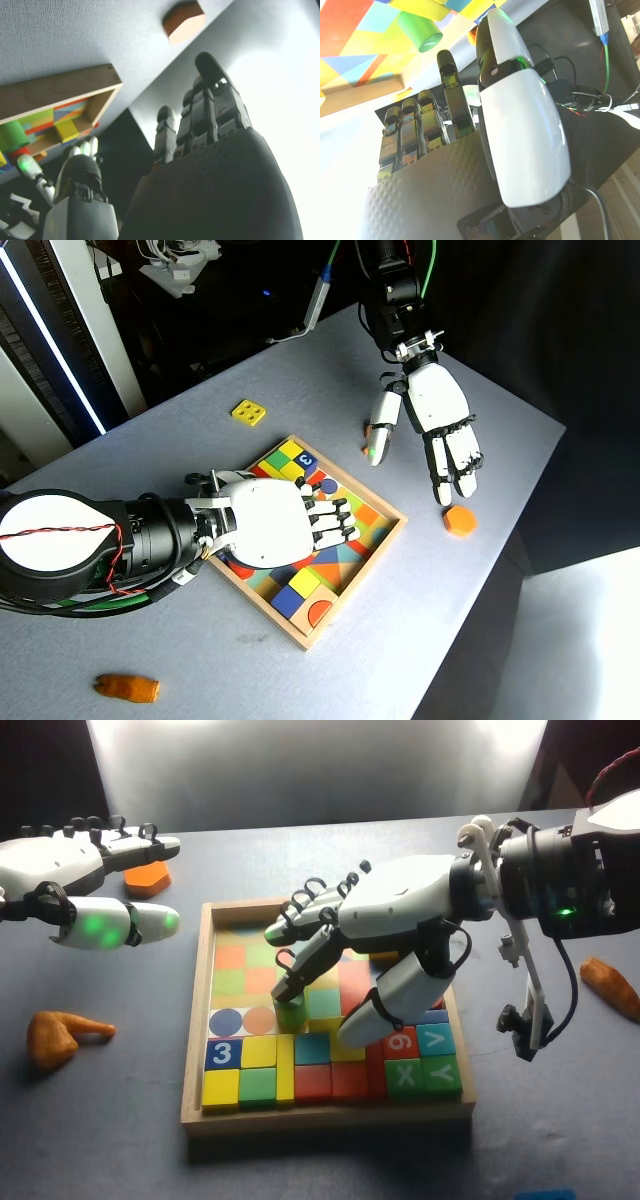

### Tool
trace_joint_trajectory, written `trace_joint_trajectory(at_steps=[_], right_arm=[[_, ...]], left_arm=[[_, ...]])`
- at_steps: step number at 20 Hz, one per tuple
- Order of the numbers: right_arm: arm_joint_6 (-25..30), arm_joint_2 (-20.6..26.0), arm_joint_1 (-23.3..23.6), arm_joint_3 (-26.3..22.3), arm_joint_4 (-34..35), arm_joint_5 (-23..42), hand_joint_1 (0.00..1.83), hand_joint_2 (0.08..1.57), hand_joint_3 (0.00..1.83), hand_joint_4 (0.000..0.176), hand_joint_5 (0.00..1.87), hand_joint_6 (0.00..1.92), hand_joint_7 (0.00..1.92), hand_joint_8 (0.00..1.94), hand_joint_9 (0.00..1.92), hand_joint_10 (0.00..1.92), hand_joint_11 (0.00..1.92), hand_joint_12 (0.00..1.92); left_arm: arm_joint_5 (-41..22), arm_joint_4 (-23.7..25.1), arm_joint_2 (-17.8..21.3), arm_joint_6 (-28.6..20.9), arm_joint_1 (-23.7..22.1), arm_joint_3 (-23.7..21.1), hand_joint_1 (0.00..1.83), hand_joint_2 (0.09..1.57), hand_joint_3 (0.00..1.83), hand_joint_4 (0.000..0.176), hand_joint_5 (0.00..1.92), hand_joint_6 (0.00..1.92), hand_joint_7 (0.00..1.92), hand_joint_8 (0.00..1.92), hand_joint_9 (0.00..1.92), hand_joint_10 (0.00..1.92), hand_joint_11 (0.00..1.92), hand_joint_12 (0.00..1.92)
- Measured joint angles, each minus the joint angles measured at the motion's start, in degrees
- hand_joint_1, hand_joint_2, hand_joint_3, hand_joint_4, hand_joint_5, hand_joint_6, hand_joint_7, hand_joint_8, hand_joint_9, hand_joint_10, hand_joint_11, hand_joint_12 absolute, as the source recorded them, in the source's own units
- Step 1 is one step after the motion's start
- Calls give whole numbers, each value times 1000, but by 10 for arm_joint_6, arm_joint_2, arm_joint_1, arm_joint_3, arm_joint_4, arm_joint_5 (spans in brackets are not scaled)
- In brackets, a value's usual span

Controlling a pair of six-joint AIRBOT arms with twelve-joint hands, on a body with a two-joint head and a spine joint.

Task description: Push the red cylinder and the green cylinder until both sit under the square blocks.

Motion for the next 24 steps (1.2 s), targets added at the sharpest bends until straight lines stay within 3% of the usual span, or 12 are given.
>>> trace_joint_trajectory(at_steps=[3, 7, 9, 10, 11, 12, 14, 15, 17, 18, 22, 24], right_arm=[[0, 0, -2, 0, 0, 0, 511, 1104, 0, 175, 495, 4, 0, 0, 0, 0, 25, 21], [0, 0, -2, 0, 0, -2, 498, 1110, 1, 169, 500, 3, 0, 0, 0, 0, 24, 26], [-1, 0, -2, 0, 0, -3, 498, 1110, 1, 169, 500, 3, 0, 0, 0, 0, 24, 26], [-1, 0, -2, 0, 0, -5, 465, 1117, 3, 165, 492, 1, 0, 0, 0, 0, 26, 29], [-2, 0, -2, 0, 0, -7, 460, 1117, 3, 169, 487, 0, 0, 0, 0, 0, 26, 31], [-2, 0, -2, 0, 0, -7, 473, 1112, 0, 167, 488, 1, 0, 0, 0, 0, 28, 38], [-2, 0, -2, 0, 0, -10, 485, 1108, 0, 169, 491, 1, 7, 2, 0, 0, 33, 46], [-3, 0, -5, 1, 4, -11, 495, 1108, 0, 165, 494, 2, 1, 0, 0, 0, 27, 48], [1, 0, -9, 3, 8, -13, 493, 1107, 0, 166, 493, 0, 0, 0, 0, 0, 24, 57], [2, 0, -9, 3, 8, -14, 484, 1109, 0, 163, 497, 4, 0, 0, 0, 0, 4, 128], [2, 0, -9, 3, 9, -14, 450, 1119, 1, 158, 493, 0, 0, 0, 0, 0, 0, 159], [9, 0, -9, 3, 6, -14, 449, 1112, 0, 158, 506, 4, 0, 0, 0, 0, 0, 182]], left_arm=[[0, 0, 0, 1, 0, 0, 10, 1282, 0, 176, 82, 0, 10, 1, 126, 9, 0, 796], [0, 0, 0, 2, 0, 0, 50, 1294, 2, 176, 93, 3, 11, 2, 119, 3, 0, 830], [1, 0, 0, 4, 0, 0, 50, 1294, 2, 176, 93, 3, 11, 2, 119, 3, 0, 830], [2, 0, 0, 4, -1, 0, 132, 1373, 12, 176, 87, 1, 6, 1, 86, 4, 0, 712], [2, 0, 0, 4, -1, 0, 144, 1310, 0, 176, 82, 0, 35, 6, 123, 14, 0, 793], [2, 0, 0, 5, -1, 0, 55, 1331, 6, 176, 76, 1, 60, 2, 196, 11, 0, 1056], [4, 0, 0, 5, -1, 0, 3, 1336, 0, 176, 73, 0, 52, 1, 172, 3, 0, 973], [4, 0, 0, 5, -1, 0, 0, 1264, 0, 176, 61, 6, 13, 1, 57, 24, 0, 604], [4, 0, 0, 5, -1, 0, 11, 1190, 0, 176, 63, 1, 0, 0, 21, 7, 0, 389], [4, 0, 0, 5, -1, 0, 1, 1119, 0, 176, 64, 1, 0, 0, 43, 8, 0, 494], [4, 0, 0, 5, -1, 0, 0, 1193, 6, 176, 71, 1, 14, 2, 104, 11, 0, 756], [4, 0, 0, 5, -1, 0, 0, 1210, 6, 176, 69, 0, 19, 1, 60, 7, 0, 566]])
